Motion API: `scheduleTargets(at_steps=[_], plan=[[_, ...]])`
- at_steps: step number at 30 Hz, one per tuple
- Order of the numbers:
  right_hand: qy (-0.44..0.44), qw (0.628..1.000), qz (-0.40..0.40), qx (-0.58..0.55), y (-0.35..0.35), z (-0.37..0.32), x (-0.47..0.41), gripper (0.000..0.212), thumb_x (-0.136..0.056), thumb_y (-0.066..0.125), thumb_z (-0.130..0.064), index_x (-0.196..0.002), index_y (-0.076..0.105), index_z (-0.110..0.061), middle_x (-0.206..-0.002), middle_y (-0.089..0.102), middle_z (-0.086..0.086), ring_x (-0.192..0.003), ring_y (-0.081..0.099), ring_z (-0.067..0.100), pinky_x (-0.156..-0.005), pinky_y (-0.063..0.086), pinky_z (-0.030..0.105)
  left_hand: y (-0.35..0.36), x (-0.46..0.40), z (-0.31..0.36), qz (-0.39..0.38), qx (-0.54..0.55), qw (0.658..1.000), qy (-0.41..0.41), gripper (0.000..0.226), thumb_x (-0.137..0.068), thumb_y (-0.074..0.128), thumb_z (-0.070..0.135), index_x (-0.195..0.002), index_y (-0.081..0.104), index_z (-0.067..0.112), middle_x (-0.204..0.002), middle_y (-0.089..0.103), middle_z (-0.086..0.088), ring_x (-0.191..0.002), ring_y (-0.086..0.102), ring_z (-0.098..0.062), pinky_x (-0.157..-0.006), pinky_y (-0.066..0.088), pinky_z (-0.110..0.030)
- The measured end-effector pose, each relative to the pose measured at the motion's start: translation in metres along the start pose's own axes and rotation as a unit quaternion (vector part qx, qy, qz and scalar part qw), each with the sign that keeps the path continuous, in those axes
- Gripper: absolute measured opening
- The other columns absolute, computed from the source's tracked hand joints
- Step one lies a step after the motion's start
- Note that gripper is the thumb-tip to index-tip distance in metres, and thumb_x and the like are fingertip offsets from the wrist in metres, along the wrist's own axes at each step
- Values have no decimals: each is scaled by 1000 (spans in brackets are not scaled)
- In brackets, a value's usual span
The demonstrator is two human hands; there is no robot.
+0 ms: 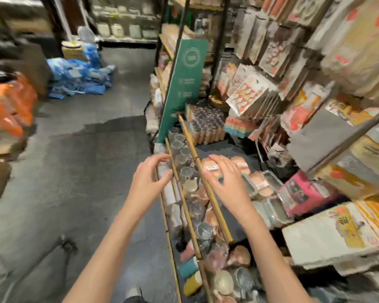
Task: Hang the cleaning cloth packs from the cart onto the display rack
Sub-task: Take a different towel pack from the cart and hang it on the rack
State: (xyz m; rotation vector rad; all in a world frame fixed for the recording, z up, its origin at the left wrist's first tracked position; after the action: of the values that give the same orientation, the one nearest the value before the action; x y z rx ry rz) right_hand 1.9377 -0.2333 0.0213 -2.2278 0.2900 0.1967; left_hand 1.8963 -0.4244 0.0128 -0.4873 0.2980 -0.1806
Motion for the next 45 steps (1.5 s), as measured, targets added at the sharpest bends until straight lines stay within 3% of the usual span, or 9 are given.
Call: scheduleTargets(at_steps=[8, 15, 19, 26, 29, 31, 36, 41, 45], plan=[[-142, 980, -135, -44, 146, -155, -31, 52, -91, 49, -47, -137, 44, -22, -144, 43, -2, -137, 28, 14, -116, 18, 40, -167, 53, -90, 186, -63, 975, -100, 37, -85, 68, 10, -121, 60, 13, -116, 58, 8, -112, 55, -17, -102, 37, -33], [-273, 931, -234, -60, 286, -312, -6, 55, -91, 51, -44, -139, 42, -18, -146, 41, -2, -140, 26, 13, -117, 11, 42, -324, 141, -163, 324, -52, 928, -178, 36, -87, 67, 15, -117, 54, 28, -116, 54, 16, -118, 51, -13, -105, 32, -22], [-324, 900, -281, -72, 363, -401, 22, 55, -91, 54, -41, -138, 42, -16, -144, 43, 2, -138, 30, 15, -118, 11, 42, -415, 193, -198, 372, -101, 897, -216, 42, -85, 69, 8, -125, 57, 14, -127, 59, -6, -121, 52, -26, -105, 38, -42], [-372, 859, -338, -96, 476, -519, 75, 58, -90, 51, -48, -138, 42, -17, -143, 43, 3, -135, 32, 22, -114, 22, 39, -525, 286, -272, 426, -133, 849, -281, 48, -88, 66, 18, -133, 51, 23, -132, 53, 5, -123, 45, -17, -103, 36, -34], [-386, 835, -378, -99, 523, -542, 99, 55, -91, 51, -48, -138, 42, -20, -143, 43, 2, -133, 32, 18, -107, 21, 31, -549, 324, -305, 448, -130, 828, -310, 48, -90, 64, 23, -134, 48, 29, -130, 46, 18, -124, 41, -6, -99, 28, -15], [-403, 812, -410, -100, 553, -556, 113, 50, -91, 55, -44, -134, 46, -20, -135, 50, 3, -125, 37, 15, -99, 24, 25, -558, 347, -330, 462, -121, 811, -338, 48, -90, 64, 22, -135, 47, 27, -130, 46, 18, -125, 41, -7, -103, 27, -21], [-471, 747, -462, -80, 625, -583, 140, 41, -85, 58, -36, -120, 53, -15, -115, 61, 8, -106, 48, 16, -85, 37, 32, -551, 400, -399, 468, -92, 760, -442, 53, -90, 64, 23, -139, 45, 21, -139, 48, 4, -129, 41, -19, -108, 33, -39], [-499, 689, -525, -13, 707, -582, 154, 48, -89, 59, -37, -131, 48, -15, -128, 54, 7, -117, 45, 22, -94, 33, 28, -524, 429, -458, 450, -73, 729, -511, 54, -87, 68, 21, -136, 48, 18, -137, 51, -5, -128, 43, -25, -107, 33, -41], [-525, 630, -570, 53, 759, -570, 169, 57, -91, 54, -42, -139, 40, -15, -140, 46, 6, -129, 40, 23, -106, 33, 35, -500, 427, -506, 388, -83, 740, -543, 55, -85, 69, 21, -136, 48, 21, -139, 51, -2, -131, 41, -23, -109, 30, -41]])
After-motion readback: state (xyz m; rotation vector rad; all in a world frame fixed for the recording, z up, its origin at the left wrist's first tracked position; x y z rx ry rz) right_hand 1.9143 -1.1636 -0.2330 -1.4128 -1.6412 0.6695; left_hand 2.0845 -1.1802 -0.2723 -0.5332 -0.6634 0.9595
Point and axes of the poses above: each hand's wrist, its own x-axis away from the middle knuckle, its own y-axis out of the palm, z = x × y, the point moved 10 cm from there along -x, towards the middle knuckle
